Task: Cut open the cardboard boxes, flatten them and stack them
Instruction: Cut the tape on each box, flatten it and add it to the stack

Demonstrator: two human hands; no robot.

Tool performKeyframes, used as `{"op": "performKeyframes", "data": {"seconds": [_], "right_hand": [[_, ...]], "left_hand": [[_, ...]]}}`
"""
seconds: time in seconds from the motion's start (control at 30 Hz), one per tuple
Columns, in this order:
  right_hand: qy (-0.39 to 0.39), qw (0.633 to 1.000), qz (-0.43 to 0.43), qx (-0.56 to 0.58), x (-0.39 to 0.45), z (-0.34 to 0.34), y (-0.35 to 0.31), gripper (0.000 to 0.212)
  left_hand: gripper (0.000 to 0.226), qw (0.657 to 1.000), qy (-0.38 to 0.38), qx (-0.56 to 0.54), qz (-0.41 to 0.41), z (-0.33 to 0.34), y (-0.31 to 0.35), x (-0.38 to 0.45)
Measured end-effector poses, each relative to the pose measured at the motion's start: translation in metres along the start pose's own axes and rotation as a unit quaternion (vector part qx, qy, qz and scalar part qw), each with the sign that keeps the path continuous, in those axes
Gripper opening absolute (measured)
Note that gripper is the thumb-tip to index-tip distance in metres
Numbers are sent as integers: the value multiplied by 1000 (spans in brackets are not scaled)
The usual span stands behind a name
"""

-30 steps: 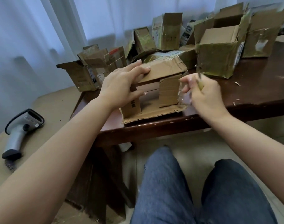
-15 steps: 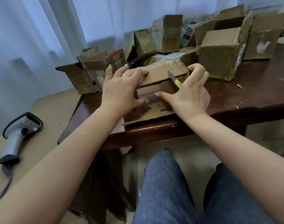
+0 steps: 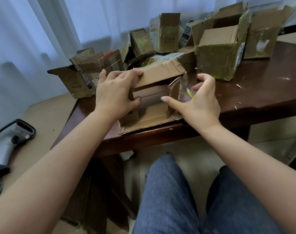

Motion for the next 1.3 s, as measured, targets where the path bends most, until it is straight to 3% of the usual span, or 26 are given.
{"op": "performKeyframes", "data": {"seconds": [0.13,0.27,0.47,0.57,0.67,0.77,0.87,1.03,1.17,1.3], "right_hand": [[-60,997,-18,36,0,2,4,80],[-71,995,-35,57,3,-1,5,50],[-59,995,-56,62,5,-3,2,36],[-45,994,-66,71,4,-2,0,31],[-26,994,-64,89,6,-6,-1,25],[-25,992,-57,108,9,-8,-1,17],[-42,990,-59,118,10,-7,-2,13],[-54,985,-73,147,15,-18,12,13],[36,968,-86,233,16,-44,29,27],[108,964,-29,243,30,-61,42,43]], "left_hand": [[65,1000,0,-22,12,0,1,1],[68,998,-11,-48,27,-1,0,1],[88,992,-53,-81,77,-9,-7,-6],[96,990,-25,-110,86,-17,-7,-14],[98,978,47,-197,46,-16,-17,-28],[93,950,78,-296,-61,2,-36,-48],[83,919,44,-385,-70,15,-26,-54],[68,910,11,-406,-82,22,-21,-46],[73,920,-30,-388,-56,22,-8,-39],[72,929,-95,-357,-15,25,6,-32]]}}
Point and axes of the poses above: each hand's wrist, its own x-axis towards the middle knuckle, its own z-axis out of the palm, y = z × x, the point moved 6 cm from there along x, towards the middle knuckle, and after that the axes turned 10 degrees about z, right-handed, at the moved point
